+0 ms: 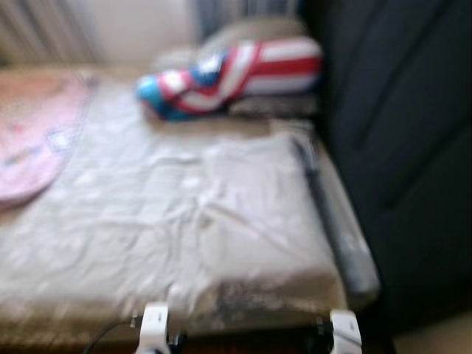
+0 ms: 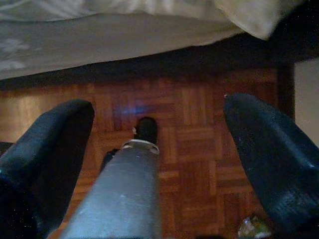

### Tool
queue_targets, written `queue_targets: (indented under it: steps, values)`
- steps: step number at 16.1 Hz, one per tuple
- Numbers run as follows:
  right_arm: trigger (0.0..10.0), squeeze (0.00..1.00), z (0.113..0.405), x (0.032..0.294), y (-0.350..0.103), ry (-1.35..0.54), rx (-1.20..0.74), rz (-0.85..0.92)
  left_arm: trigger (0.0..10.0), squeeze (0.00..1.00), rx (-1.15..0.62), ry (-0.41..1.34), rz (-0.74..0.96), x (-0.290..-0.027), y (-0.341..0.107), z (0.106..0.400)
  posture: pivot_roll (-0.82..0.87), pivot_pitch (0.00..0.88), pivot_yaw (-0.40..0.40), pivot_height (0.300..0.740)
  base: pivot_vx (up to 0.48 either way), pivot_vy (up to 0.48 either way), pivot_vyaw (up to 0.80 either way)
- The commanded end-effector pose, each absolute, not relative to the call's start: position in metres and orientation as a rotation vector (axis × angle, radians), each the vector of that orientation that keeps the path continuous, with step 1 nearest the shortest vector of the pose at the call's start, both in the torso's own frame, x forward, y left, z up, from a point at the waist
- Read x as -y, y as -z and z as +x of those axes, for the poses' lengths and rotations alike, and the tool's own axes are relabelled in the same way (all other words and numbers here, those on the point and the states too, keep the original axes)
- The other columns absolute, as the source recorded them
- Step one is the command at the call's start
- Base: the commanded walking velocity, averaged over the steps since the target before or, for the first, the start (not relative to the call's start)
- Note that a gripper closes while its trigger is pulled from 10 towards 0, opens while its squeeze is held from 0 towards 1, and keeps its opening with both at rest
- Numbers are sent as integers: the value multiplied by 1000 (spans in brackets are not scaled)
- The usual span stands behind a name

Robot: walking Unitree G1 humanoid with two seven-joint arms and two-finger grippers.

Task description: Clean up the room

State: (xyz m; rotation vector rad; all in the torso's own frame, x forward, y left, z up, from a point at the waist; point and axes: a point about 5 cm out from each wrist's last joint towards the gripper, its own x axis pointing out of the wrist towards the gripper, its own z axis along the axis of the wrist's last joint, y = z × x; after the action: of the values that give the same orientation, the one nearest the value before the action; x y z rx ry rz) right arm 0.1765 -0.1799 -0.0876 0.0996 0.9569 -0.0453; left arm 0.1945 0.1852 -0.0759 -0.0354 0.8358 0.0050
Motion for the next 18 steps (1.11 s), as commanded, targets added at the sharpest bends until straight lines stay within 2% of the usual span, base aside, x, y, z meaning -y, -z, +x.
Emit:
queue_targets:
  steps: [1,8,11,15,18]
  values:
    - [10000,0,174,180,89,69,-956,129,10000,0,-870,-4,-30,-186,81,184,28,112,-26,740,0,0,0]
    - [10000,0,174,178,89,55,-962,100,10000,0,-881,-9,-25,-196,84,173,29,116,-22,740,0,0,0]
    - [10000,0,177,176,88,41,-952,92,10000,0,-884,-13,-20,-202,86,165,28,116,-23,740,0,-421,800]
    - [10000,0,177,175,88,60,-954,112,10000,0,-887,-27,-25,-216,86,157,29,114,-25,740,0,0,0]
    - [10000,0,177,176,88,60,-956,109,10000,0,-885,-18,-29,-206,87,162,29,113,-27,740,0,0,0]
